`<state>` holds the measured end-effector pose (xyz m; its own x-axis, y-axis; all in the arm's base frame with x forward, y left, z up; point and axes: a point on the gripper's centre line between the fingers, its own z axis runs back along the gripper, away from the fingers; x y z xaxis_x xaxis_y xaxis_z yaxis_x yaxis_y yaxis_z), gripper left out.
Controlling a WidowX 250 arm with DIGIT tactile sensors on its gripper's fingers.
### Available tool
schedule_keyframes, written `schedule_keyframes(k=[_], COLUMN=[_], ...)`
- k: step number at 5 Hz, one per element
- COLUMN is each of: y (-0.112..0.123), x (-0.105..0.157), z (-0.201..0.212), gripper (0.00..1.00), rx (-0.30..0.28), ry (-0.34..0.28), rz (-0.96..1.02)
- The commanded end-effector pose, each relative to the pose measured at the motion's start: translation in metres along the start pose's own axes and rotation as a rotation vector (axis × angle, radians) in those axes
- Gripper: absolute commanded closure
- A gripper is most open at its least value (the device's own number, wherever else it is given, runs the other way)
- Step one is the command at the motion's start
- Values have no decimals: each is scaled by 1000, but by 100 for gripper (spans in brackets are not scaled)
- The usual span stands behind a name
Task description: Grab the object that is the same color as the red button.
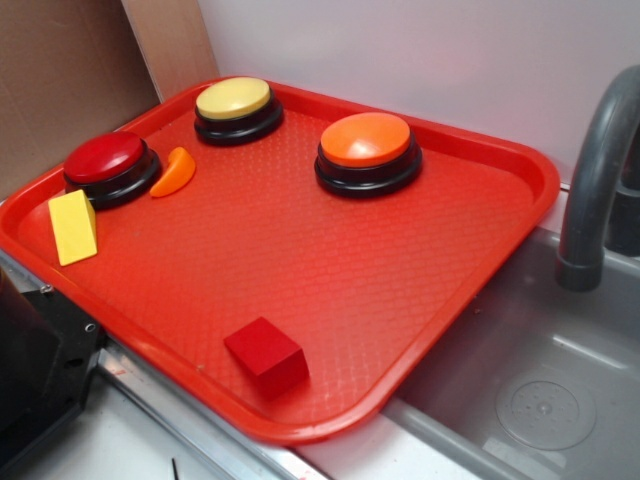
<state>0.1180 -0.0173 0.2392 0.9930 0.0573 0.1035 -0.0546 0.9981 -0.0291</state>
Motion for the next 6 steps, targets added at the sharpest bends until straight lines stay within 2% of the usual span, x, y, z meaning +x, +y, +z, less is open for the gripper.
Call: schedule_keyframes(k=[1, 2, 5, 6], y=[-72, -83, -83, -79], x=[15, 9, 9, 1], z=[-51, -98, -98, -143], gripper=[0, 0, 0, 0], rx=[111, 37, 37, 7], ry=[-25, 90, 90, 127], rz=[459, 537, 537, 667])
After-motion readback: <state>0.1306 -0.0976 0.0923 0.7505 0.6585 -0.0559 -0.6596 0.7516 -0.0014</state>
